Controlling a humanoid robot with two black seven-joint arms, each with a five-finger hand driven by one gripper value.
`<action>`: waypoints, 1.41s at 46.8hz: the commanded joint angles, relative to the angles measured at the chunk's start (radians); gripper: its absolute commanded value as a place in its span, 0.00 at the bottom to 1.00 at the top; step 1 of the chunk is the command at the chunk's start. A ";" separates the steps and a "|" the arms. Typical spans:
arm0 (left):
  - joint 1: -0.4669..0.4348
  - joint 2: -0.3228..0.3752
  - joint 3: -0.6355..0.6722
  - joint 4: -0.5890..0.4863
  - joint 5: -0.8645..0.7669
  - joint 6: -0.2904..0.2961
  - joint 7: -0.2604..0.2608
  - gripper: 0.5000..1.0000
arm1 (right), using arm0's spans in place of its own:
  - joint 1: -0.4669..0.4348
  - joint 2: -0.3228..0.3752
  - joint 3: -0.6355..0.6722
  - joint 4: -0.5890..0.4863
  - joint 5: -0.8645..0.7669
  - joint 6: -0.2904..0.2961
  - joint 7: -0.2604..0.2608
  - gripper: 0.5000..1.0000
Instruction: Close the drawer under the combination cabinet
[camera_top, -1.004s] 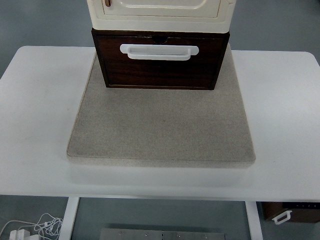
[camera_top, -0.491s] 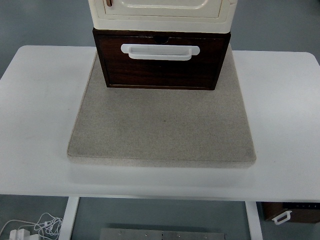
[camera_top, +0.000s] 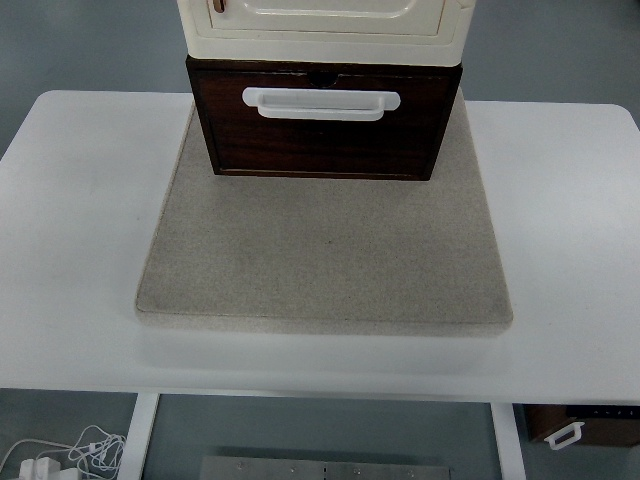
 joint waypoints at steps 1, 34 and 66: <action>0.028 -0.023 0.000 0.000 -0.001 -0.002 0.000 1.00 | 0.000 0.000 0.000 -0.001 0.000 0.000 0.000 0.90; 0.226 -0.189 0.067 -0.001 -0.009 -0.130 -0.270 1.00 | -0.001 0.000 0.009 0.001 0.008 0.001 0.000 0.90; 0.241 -0.272 0.072 0.052 -0.150 -0.181 -0.330 1.00 | -0.001 0.000 0.008 0.001 0.008 0.006 0.000 0.90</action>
